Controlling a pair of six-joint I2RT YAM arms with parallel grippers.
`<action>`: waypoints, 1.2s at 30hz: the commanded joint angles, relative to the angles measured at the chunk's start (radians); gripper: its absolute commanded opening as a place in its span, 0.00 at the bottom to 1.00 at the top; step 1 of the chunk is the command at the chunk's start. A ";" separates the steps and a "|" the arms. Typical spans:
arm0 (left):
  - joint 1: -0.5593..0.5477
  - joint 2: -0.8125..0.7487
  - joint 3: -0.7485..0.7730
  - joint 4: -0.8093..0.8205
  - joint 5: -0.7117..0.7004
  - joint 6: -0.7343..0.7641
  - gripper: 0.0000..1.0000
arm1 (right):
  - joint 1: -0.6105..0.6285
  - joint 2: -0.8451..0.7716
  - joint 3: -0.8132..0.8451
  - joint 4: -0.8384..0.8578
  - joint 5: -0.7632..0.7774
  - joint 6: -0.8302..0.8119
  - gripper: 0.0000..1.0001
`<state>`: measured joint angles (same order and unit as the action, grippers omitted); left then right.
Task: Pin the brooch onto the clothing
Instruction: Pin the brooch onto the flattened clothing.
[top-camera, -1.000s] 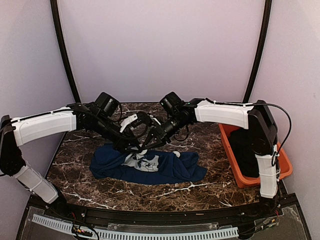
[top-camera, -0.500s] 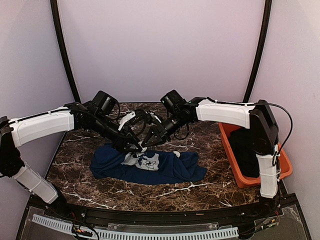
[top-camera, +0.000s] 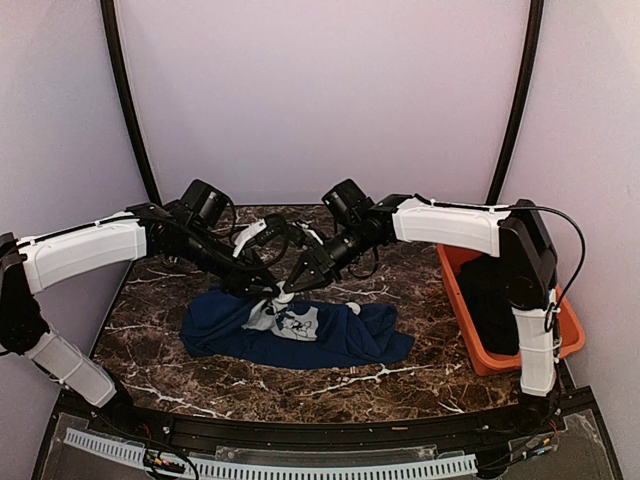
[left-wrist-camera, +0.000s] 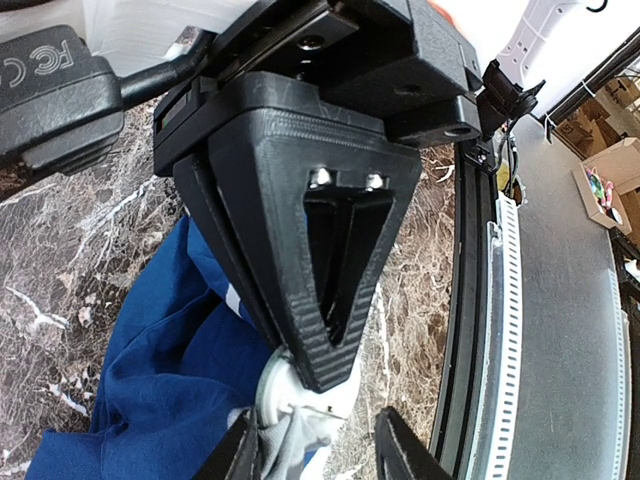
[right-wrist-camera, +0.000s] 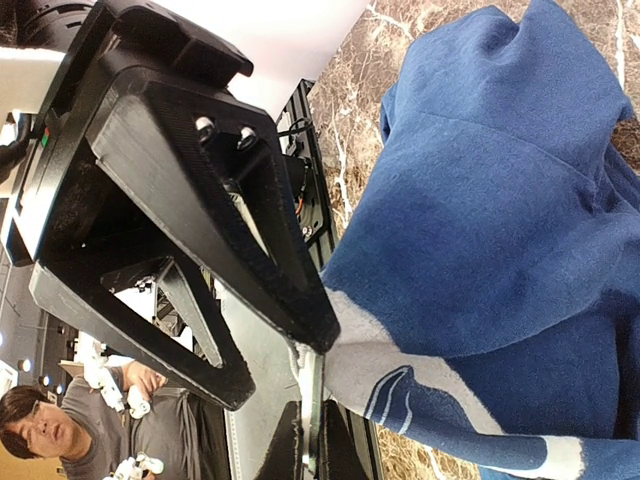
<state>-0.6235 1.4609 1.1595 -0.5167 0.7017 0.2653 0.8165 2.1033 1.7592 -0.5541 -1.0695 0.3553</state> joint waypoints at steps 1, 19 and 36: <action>0.004 -0.023 -0.002 -0.036 0.052 0.008 0.38 | -0.020 -0.036 -0.014 0.031 0.026 -0.011 0.00; 0.001 0.018 0.006 -0.031 0.062 -0.004 0.30 | -0.018 -0.042 -0.014 0.039 0.028 0.004 0.00; -0.025 0.049 0.012 -0.041 0.024 -0.005 0.24 | -0.005 -0.037 0.000 0.040 0.026 0.013 0.00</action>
<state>-0.6250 1.4963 1.1622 -0.5243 0.6949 0.2642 0.8135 2.1014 1.7496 -0.5846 -1.0462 0.3725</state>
